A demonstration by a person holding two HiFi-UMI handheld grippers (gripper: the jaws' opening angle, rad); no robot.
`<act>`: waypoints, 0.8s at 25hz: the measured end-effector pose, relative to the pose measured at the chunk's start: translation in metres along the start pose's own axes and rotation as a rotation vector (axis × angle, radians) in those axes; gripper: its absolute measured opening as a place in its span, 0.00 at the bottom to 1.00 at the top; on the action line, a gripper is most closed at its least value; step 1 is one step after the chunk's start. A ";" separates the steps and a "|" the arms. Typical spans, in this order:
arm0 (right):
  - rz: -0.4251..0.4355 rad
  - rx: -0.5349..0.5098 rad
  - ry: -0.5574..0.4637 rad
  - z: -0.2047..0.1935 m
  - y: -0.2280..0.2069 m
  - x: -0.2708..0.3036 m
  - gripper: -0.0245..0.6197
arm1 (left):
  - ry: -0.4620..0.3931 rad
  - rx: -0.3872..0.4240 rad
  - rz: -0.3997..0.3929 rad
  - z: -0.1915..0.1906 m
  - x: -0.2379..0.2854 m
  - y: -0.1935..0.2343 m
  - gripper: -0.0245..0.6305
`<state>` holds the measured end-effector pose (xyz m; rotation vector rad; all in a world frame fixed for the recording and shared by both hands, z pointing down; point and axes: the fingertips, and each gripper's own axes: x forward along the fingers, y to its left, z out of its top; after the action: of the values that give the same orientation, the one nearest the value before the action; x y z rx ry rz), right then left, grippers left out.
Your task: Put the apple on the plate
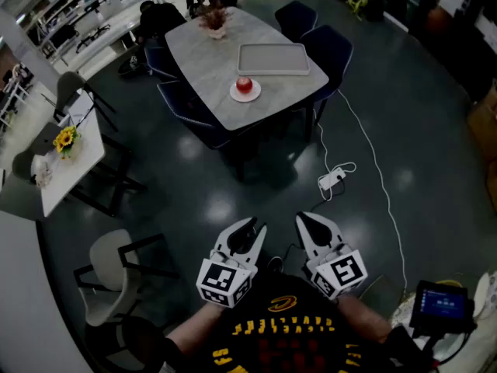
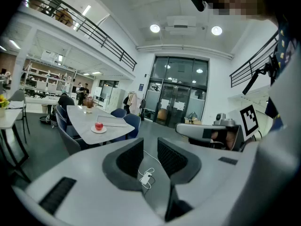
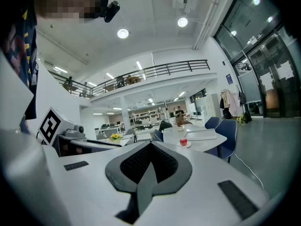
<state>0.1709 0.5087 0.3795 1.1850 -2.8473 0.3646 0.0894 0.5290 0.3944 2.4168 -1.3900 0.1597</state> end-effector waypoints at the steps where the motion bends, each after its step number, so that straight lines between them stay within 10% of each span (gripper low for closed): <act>1: -0.001 0.004 0.000 -0.001 -0.001 -0.001 0.05 | -0.002 0.002 -0.002 -0.001 0.000 -0.001 0.18; 20: -0.016 0.065 -0.024 0.001 -0.007 0.028 0.05 | -0.020 0.000 0.011 0.008 0.004 0.028 0.18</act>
<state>0.1558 0.4845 0.3830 1.2307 -2.8648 0.4492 0.0669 0.5099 0.3948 2.4169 -1.4126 0.1385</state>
